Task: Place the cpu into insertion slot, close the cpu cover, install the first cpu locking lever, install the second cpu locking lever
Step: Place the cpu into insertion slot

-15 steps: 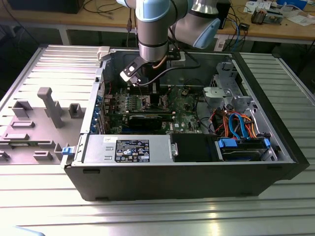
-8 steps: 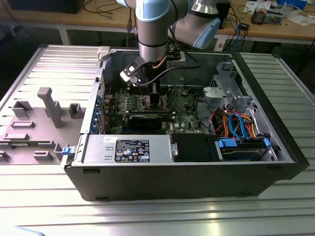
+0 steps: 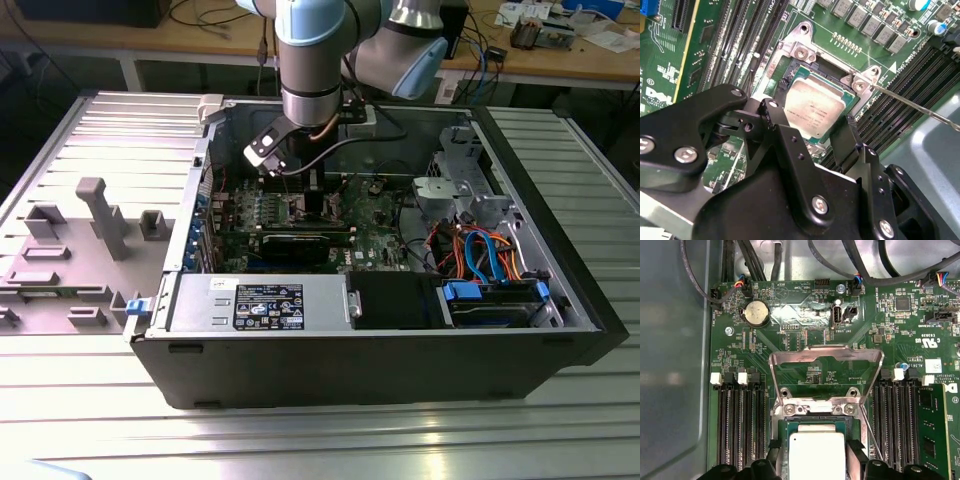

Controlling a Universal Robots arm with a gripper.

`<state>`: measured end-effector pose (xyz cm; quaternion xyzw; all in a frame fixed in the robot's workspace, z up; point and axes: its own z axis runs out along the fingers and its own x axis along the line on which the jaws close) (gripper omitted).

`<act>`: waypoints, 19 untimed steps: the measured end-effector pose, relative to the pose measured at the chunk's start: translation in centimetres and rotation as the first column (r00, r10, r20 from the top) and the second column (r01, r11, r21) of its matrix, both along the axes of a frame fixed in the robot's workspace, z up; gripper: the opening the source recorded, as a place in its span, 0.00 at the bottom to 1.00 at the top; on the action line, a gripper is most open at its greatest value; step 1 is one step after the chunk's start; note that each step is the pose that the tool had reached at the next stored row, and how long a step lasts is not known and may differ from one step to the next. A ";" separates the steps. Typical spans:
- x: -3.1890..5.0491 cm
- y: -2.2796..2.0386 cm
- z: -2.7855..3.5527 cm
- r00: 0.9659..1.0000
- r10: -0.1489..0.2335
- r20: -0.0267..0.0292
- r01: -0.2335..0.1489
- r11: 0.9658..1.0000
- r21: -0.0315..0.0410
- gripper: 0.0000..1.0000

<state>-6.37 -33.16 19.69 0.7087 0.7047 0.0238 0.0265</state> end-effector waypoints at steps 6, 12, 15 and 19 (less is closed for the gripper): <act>-0.01 -0.01 0.00 1.000 0.000 0.000 0.000 1.000 0.000 0.62; -0.01 0.00 0.00 1.000 0.000 0.000 0.000 1.000 0.000 0.55; -0.01 0.00 -0.01 1.000 0.000 0.000 0.000 1.000 0.000 0.55; -0.01 0.00 0.55 1.000 0.000 0.000 0.000 1.000 0.000 0.55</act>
